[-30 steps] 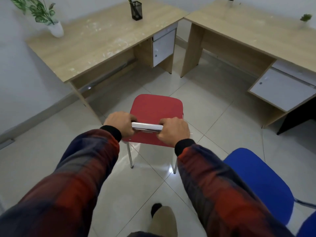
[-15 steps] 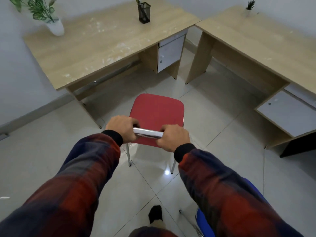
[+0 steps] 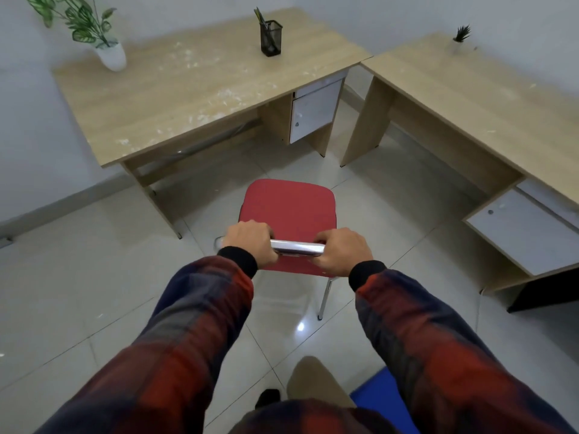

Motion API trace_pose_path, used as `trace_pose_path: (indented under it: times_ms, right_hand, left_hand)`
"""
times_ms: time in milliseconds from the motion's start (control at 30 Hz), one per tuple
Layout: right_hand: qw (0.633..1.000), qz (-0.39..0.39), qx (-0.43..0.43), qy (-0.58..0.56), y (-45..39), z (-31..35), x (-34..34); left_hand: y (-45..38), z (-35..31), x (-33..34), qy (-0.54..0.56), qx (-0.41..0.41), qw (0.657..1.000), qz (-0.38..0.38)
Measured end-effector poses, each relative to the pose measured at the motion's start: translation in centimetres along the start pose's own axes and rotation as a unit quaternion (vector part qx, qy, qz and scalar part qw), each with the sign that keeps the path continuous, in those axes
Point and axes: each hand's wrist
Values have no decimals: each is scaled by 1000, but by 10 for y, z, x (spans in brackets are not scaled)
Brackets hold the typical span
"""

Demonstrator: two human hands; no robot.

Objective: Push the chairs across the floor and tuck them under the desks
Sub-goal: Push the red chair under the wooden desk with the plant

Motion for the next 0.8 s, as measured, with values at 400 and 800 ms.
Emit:
trace_pose_path:
  times_ms: [400, 800]
  right_hand:
    - [999, 5, -52, 10, -62, -66, -63]
    - [982, 59, -168, 58, -140, -107, -113]
  left_hand:
    - [-59, -55, -32, 14, -13, 999, -34]
    - [-107, -100, -65, 41, -158, 987, 15]
Point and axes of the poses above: each hand's wrist, its own y-axis away from the middle knuckle, its own x-axis out of the palm, z = x × y, and after that the axes turned 12 degrees about -y, right-handed
